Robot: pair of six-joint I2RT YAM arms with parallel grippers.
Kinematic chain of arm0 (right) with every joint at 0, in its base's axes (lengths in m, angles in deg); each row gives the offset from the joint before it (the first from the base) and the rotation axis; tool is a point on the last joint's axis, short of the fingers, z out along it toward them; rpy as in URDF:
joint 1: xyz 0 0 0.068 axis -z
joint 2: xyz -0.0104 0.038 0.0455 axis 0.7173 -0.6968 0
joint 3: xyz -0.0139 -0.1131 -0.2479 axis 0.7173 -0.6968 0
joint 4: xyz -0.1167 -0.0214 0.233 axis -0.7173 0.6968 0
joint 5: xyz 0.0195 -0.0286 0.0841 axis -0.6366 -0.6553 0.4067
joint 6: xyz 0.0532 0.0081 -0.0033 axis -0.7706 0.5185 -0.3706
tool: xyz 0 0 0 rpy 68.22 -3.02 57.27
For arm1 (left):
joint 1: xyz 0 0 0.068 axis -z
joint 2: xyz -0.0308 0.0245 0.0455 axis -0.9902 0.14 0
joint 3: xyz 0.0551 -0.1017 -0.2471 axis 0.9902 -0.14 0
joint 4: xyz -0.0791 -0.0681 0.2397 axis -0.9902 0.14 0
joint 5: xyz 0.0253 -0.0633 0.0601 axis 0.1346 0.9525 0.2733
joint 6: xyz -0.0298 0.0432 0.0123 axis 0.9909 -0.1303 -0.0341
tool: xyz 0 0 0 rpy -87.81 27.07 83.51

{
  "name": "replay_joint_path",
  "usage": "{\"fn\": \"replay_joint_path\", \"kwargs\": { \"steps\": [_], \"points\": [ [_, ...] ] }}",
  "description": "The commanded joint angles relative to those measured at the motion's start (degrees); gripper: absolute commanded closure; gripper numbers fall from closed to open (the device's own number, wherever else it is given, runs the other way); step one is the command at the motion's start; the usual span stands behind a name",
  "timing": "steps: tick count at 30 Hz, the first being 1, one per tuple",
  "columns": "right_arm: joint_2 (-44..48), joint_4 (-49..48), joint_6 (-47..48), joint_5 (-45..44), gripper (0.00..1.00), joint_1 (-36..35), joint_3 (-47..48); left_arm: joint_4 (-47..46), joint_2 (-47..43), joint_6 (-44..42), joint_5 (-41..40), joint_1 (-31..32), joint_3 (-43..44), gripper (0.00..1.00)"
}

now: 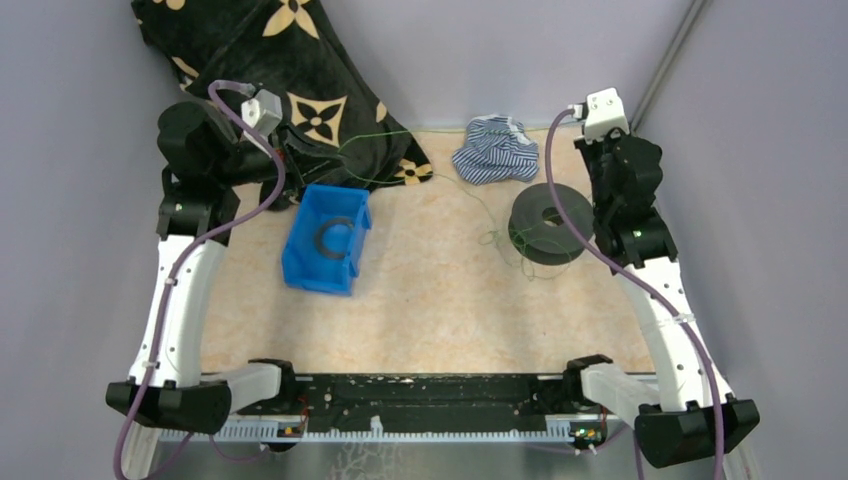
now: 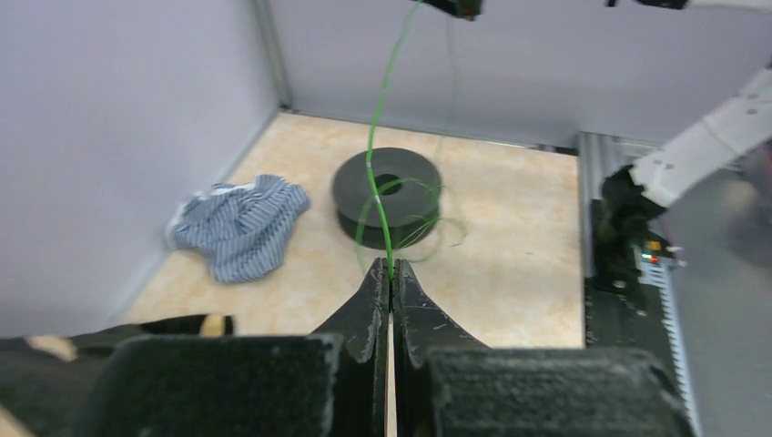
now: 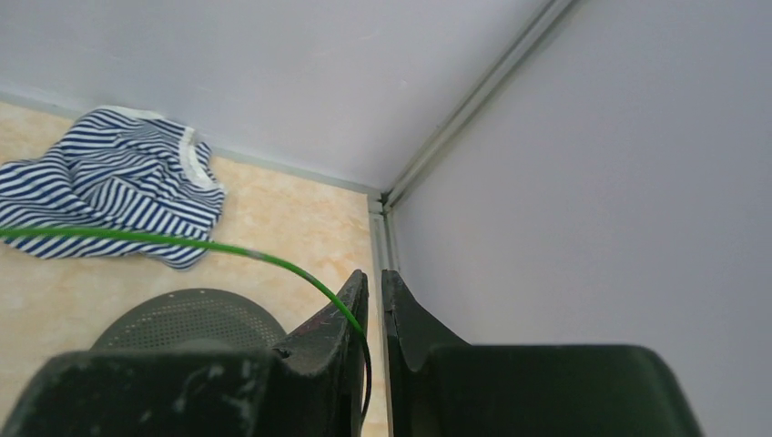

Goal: Wrap the cables

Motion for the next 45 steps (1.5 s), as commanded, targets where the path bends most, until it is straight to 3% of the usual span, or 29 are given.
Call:
{"fn": "replay_joint_path", "kwargs": {
  "steps": [1,8,19,35,45],
  "points": [
    [0.75,-2.70,1.91,-0.61,0.89,3.24,1.93,12.33,-0.09,-12.74,-11.79,-1.19,5.88,1.00],
    [0.29,-2.68,3.02,-0.05,0.90,7.27,3.80,14.24,-1.40,-20.47,-27.75,-1.42,9.14,1.00],
    [-0.52,-3.17,3.54,2.84,0.91,16.04,5.76,6.07,-0.97,-19.78,-49.65,-1.85,10.20,1.00],
    [-3.47,-7.19,3.23,9.72,0.94,30.07,3.23,-0.78,2.56,-20.02,-61.14,-6.14,12.02,1.00],
    [-4.98,-7.82,4.04,12.43,0.97,35.73,3.00,-2.97,6.03,-15.37,-59.70,-12.32,12.09,1.00]
  ]
}}
